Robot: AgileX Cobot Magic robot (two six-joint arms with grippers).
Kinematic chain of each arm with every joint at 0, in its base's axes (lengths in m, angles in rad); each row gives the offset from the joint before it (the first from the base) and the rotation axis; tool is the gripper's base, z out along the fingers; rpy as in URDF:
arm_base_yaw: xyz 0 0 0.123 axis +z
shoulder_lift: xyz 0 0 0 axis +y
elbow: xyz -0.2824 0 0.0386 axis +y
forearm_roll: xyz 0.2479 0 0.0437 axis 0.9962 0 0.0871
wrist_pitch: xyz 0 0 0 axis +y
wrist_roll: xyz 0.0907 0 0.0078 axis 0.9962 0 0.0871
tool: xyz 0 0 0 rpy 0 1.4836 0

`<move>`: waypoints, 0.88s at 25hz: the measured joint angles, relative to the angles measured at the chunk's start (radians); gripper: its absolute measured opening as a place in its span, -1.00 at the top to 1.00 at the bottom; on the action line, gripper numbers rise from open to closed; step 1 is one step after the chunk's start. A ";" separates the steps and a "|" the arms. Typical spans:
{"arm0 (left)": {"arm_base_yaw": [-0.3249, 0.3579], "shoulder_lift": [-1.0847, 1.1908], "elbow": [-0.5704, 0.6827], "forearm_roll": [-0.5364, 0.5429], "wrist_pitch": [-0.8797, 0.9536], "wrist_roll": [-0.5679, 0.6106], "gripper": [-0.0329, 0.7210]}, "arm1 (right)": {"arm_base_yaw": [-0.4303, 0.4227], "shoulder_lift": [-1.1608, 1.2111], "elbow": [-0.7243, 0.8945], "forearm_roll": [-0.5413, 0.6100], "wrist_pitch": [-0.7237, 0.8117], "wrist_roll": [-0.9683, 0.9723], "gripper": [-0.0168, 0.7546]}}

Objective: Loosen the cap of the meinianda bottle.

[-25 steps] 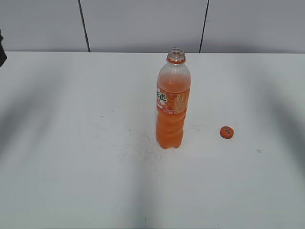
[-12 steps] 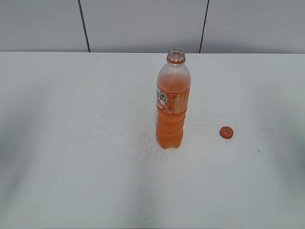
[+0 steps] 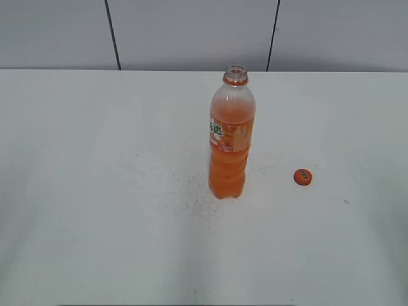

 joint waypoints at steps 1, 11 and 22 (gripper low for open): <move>0.000 -0.023 0.001 0.006 0.003 -0.003 -0.41 | 0.000 -0.018 0.018 0.000 0.003 0.000 -0.32; 0.000 -0.251 0.044 0.009 -0.096 -0.011 -0.36 | 0.000 -0.187 0.078 0.006 -0.008 0.000 -0.32; 0.000 -0.471 0.045 0.008 -0.117 -0.011 -0.35 | 0.000 -0.430 0.079 0.008 -0.011 0.000 -0.32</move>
